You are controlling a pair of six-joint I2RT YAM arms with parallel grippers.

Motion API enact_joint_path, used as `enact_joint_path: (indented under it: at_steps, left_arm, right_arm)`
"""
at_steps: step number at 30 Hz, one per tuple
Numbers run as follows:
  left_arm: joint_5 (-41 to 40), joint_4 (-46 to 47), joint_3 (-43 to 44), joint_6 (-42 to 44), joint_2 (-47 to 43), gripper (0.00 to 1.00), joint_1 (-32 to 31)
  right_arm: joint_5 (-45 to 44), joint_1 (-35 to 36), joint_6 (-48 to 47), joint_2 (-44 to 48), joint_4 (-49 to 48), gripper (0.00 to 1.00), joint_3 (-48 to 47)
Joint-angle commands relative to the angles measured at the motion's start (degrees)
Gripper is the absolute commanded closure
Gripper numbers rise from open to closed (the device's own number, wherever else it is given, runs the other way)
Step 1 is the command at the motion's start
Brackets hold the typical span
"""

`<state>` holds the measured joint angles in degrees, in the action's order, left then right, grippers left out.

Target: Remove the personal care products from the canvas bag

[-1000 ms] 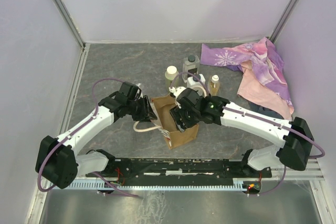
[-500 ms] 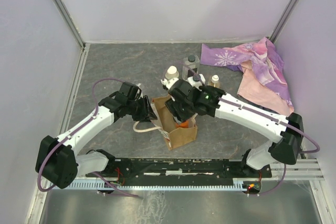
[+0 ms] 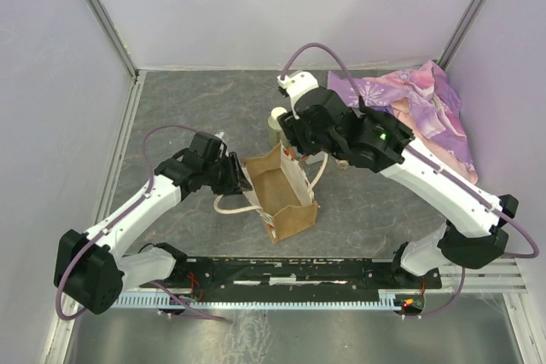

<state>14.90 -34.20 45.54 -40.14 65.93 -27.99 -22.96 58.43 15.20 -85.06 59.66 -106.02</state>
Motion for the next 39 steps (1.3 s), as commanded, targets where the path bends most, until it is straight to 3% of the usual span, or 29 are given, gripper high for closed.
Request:
enact_joint_path:
  at_steps: [1, 7, 19, 30, 39]
  left_arm:
    - [-2.2, 0.7, 4.1, -1.4, -1.9, 0.97, 0.2]
    - [0.5, 1.3, 2.9, -1.6, -0.1, 0.97, 0.3]
    - [0.5, 1.8, 2.0, -2.0, -0.5, 0.97, 0.2]
    - [1.3, 2.5, 1.7, -2.8, -0.8, 0.97, 0.2]
    - [1.3, 2.7, 1.7, -3.2, -1.2, 0.97, 0.2]
  right_arm:
    - [-6.7, -3.8, -0.1, 5.4, 0.5, 0.51, -2.6]
    - [-3.9, -11.5, 2.4, 10.9, 0.4, 0.5, 1.5]
    - [-1.5, -16.2, 5.2, 15.2, -4.3, 0.5, 21.5]
    - [3.9, -18.5, 6.6, 18.3, -25.7, 0.46, 43.4]
    - [4.9, -19.2, 6.9, 15.8, -38.0, 0.48, 49.0]
